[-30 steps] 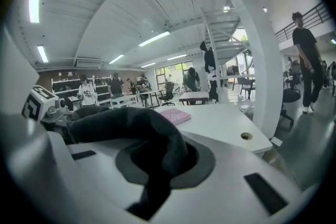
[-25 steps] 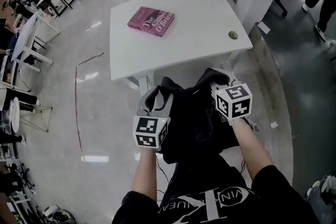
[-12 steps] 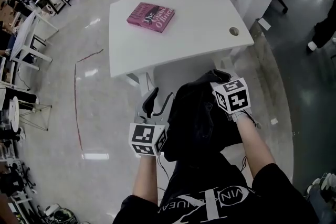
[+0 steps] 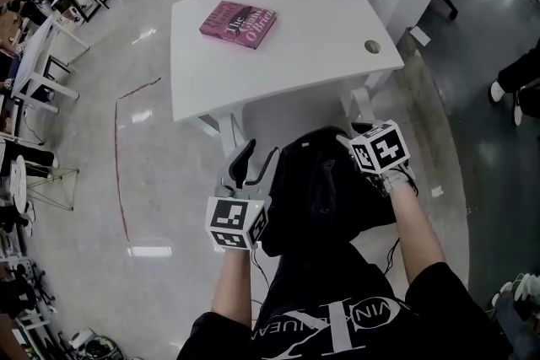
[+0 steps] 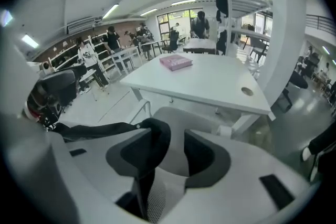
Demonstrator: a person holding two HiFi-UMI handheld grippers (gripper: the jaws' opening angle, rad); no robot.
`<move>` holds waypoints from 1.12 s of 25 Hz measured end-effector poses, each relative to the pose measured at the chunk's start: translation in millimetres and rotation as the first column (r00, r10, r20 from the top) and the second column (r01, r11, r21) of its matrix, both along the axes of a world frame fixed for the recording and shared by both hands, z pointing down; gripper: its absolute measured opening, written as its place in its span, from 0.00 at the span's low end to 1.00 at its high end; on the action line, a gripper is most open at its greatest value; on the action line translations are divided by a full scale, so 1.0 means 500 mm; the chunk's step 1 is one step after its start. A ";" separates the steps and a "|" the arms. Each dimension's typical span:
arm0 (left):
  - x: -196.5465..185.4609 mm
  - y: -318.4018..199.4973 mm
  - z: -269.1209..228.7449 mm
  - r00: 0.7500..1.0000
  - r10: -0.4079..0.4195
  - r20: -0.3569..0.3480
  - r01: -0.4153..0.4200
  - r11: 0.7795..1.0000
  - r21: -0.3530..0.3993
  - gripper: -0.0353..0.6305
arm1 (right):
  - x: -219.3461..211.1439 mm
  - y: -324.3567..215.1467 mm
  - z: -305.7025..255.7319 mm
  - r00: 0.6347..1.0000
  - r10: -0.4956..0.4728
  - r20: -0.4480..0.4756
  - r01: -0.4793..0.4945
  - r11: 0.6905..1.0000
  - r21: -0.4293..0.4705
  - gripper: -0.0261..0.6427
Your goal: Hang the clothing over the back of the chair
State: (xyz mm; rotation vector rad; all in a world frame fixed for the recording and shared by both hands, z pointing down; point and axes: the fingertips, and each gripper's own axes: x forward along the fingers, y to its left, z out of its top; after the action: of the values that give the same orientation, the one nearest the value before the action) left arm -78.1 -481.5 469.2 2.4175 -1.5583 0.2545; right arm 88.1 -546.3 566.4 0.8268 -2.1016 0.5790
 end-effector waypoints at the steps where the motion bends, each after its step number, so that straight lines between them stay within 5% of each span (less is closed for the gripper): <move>1: 0.002 0.001 0.002 1.000 0.000 -0.001 0.000 1.000 -0.001 0.34 | 0.000 0.000 -0.006 1.000 0.003 0.010 -0.003 1.000 0.015 0.31; 5: 0.004 0.009 0.009 1.000 -0.001 -0.002 0.001 1.000 -0.005 0.34 | -0.008 0.003 -0.043 0.998 0.011 0.058 -0.016 0.996 0.085 0.30; 8: 0.006 0.019 0.003 1.000 0.003 -0.005 -0.003 1.000 0.009 0.33 | -0.012 0.009 -0.080 0.995 0.025 0.098 -0.039 0.988 0.153 0.15; 11: 0.002 0.030 -0.015 1.000 -0.022 -0.023 0.023 0.999 0.041 0.16 | -0.013 0.026 -0.107 0.989 0.033 0.147 -0.061 0.980 0.188 0.10; 15: -0.005 0.044 -0.024 0.999 -0.037 -0.027 0.039 0.997 0.064 0.08 | -0.014 0.049 -0.142 0.975 0.039 0.218 -0.094 0.965 0.244 0.08; 28: -0.018 0.094 -0.069 0.995 -0.086 -0.050 0.092 0.988 0.125 0.07 | -0.006 0.132 -0.257 0.940 0.019 0.342 -0.172 0.889 0.424 0.06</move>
State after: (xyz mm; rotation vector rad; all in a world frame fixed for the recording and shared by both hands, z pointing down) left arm -87.1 -434.7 434.6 2.4211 -1.7060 0.0853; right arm 85.2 -480.2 437.9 1.1648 -2.5676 0.2916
